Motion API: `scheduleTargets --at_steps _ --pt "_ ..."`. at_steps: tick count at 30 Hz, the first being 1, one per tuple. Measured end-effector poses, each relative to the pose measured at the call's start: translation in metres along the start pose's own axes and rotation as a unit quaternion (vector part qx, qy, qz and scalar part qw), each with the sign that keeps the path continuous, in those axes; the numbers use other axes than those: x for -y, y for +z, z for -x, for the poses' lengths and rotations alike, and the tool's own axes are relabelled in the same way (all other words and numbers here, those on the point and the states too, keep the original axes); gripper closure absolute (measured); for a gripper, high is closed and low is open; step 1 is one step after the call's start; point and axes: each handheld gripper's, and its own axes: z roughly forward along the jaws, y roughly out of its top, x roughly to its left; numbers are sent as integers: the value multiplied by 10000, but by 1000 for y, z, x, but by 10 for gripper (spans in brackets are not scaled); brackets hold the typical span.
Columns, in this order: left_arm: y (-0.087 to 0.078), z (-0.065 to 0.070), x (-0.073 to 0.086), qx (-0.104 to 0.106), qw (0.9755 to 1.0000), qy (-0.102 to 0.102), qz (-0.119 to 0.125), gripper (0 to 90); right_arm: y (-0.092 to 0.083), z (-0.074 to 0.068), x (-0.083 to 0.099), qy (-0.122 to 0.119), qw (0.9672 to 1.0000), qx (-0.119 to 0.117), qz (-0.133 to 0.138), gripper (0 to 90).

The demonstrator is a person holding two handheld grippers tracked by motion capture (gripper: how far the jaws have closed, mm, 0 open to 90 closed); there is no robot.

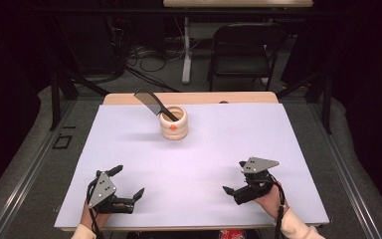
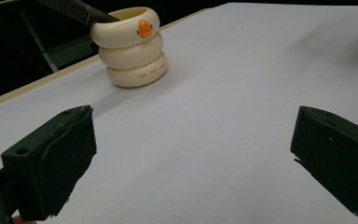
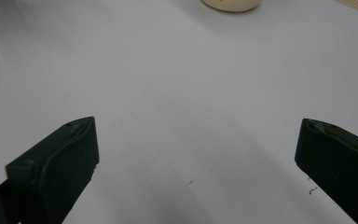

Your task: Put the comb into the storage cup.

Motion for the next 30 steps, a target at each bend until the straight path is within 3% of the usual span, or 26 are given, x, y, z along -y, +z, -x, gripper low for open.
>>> scheduleTargets --at_steps 30 --pt "1 -1 1 -36 10000 -2 -71 3 -37 -8 27 35 9987 364 366 0"
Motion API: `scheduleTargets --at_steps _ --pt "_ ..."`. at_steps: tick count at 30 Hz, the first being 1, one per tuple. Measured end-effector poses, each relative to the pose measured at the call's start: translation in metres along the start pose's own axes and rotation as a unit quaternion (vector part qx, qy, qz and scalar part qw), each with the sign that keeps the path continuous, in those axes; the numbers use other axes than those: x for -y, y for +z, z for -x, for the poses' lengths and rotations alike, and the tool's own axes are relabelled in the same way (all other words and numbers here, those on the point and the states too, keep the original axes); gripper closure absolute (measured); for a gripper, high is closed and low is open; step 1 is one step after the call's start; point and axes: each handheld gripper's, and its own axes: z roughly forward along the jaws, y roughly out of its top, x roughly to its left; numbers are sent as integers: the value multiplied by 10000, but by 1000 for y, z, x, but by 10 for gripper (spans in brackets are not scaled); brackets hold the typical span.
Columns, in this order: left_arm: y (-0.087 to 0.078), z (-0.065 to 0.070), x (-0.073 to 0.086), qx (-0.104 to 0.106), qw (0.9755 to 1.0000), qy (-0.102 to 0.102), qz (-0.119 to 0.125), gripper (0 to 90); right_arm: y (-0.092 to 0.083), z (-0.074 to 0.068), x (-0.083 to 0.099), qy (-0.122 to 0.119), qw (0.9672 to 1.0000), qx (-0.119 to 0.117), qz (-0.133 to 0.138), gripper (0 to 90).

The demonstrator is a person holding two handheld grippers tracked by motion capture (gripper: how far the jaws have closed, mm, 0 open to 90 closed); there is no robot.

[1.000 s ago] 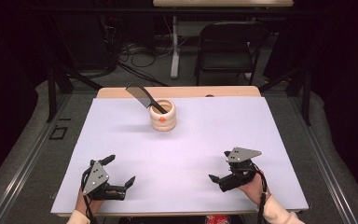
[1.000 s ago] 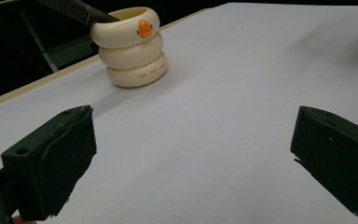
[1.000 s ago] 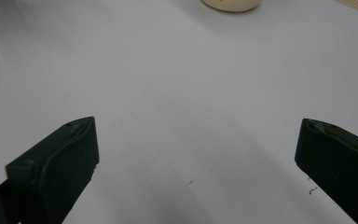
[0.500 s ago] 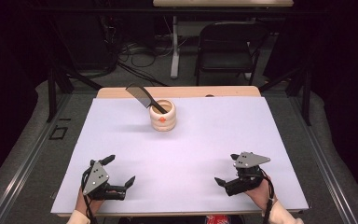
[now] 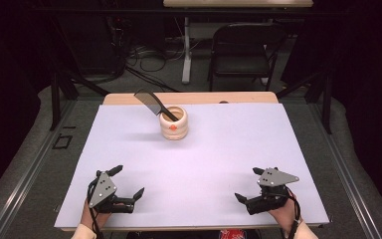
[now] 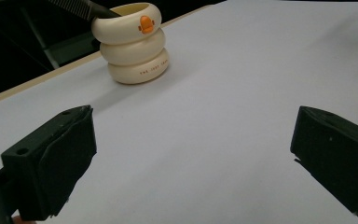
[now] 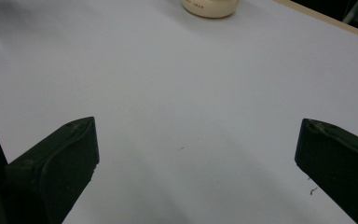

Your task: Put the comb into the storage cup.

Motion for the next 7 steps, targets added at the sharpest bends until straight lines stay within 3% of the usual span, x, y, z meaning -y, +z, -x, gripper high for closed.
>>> scheduleTargets --at_steps 7 --pt "1 0 0 27 10000 8 -20 3 0 -1 3 -127 9998 116 -97 0"
